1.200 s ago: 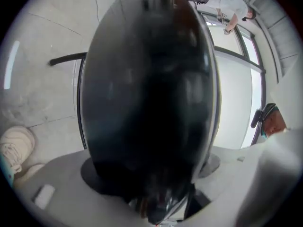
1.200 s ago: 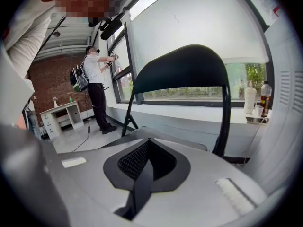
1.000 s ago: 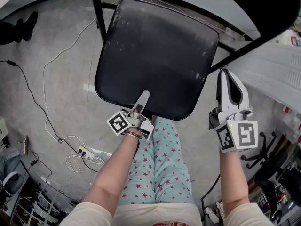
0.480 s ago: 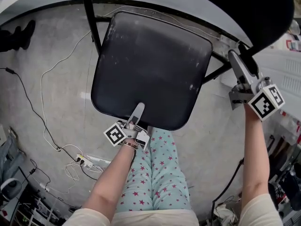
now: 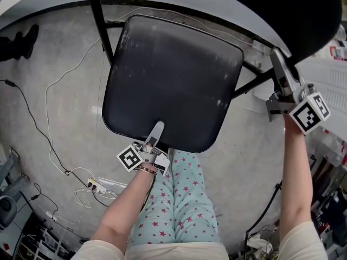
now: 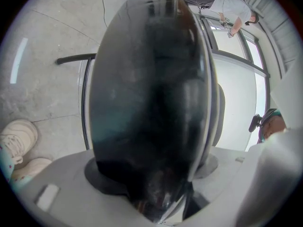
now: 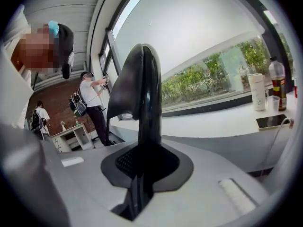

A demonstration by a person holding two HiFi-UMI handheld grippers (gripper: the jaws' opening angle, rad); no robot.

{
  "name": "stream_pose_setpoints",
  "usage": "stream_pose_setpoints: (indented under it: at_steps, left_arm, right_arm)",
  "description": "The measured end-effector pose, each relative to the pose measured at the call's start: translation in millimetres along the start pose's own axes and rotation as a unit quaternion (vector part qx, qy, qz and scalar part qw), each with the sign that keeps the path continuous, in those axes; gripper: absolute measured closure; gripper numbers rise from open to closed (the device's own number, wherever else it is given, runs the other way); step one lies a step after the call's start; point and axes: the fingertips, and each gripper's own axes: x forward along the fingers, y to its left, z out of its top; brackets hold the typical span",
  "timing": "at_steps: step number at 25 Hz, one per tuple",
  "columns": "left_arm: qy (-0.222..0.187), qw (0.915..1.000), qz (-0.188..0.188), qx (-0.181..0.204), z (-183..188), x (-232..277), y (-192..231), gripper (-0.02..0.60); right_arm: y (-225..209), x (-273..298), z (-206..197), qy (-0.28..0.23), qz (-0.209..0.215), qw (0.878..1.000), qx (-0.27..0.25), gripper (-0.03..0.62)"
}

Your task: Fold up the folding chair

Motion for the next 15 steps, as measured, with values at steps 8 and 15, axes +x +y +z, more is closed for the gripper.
stream_pose_setpoints:
  at_steps: [8, 15]
  left_arm:
    - [-0.022, 0.9990, 0.038, 0.004, 4, -4, -22, 0.233]
    - [-0.022, 0.9980, 0.059, 0.003, 6, 1, -77, 0.268]
  right_arm:
    - [15, -12, 7, -0.020, 0.000, 1.000, 0.000, 0.531]
    - [39, -22, 27, -0.021, 0.007, 0.999, -0.043, 0.533]
